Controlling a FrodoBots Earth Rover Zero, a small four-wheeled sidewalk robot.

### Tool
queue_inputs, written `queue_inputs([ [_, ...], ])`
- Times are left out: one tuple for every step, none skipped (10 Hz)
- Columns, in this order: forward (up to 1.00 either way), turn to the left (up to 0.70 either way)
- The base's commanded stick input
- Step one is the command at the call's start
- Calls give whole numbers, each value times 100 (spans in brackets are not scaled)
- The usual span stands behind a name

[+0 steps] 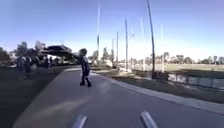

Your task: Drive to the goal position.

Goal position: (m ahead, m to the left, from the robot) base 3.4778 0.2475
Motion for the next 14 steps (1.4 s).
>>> queue_inputs([
  [0, -100],
  [0, -100],
  [0, -100],
  [0, -100],
  [0, -100],
  [0, -100],
  [0, -100],
  [0, -100],
  [0, -100],
  [0, -100],
  [0, -100],
  [0, -100],
  [0, -100],
  [0, -100],
])
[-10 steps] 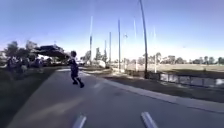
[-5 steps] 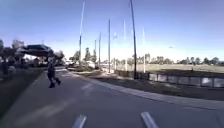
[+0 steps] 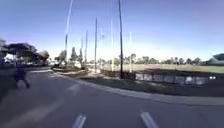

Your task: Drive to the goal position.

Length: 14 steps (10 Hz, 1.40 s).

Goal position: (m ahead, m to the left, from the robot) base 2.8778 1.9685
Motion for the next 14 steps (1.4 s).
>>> queue_inputs([
  [0, -100],
  [0, -100],
  [0, -100],
  [0, -100],
  [0, -100],
  [0, -100],
  [0, -100],
  [0, -100],
  [0, -100],
  [0, -100],
  [0, -100],
  [0, -100],
  [0, -100],
  [0, -100],
])
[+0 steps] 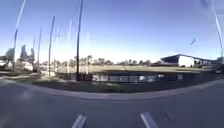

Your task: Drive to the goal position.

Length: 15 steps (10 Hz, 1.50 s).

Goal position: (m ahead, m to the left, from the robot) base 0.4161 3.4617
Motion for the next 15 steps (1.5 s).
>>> queue_inputs([
  [0, -100],
  [0, -100],
  [0, -100],
  [0, -100],
  [0, -100],
  [0, -100],
  [0, -100],
  [0, -100],
  [0, -100],
  [0, -100],
  [0, -100],
  [0, -100],
  [0, -100],
  [0, -100],
  [0, -100],
])
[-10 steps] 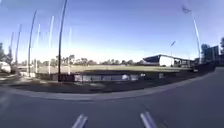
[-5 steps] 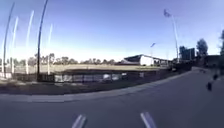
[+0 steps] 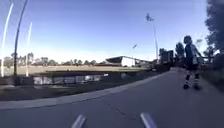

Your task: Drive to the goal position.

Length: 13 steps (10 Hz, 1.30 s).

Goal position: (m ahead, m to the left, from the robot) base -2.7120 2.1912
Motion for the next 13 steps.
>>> queue_inputs([
  [0, -100],
  [0, -100],
  [0, -100],
  [16, -66],
  [34, -26],
  [70, -4],
  [98, 0],
  [98, 0],
  [99, 0],
  [98, 0],
  [98, 0],
  [98, 0],
  [97, 0],
])
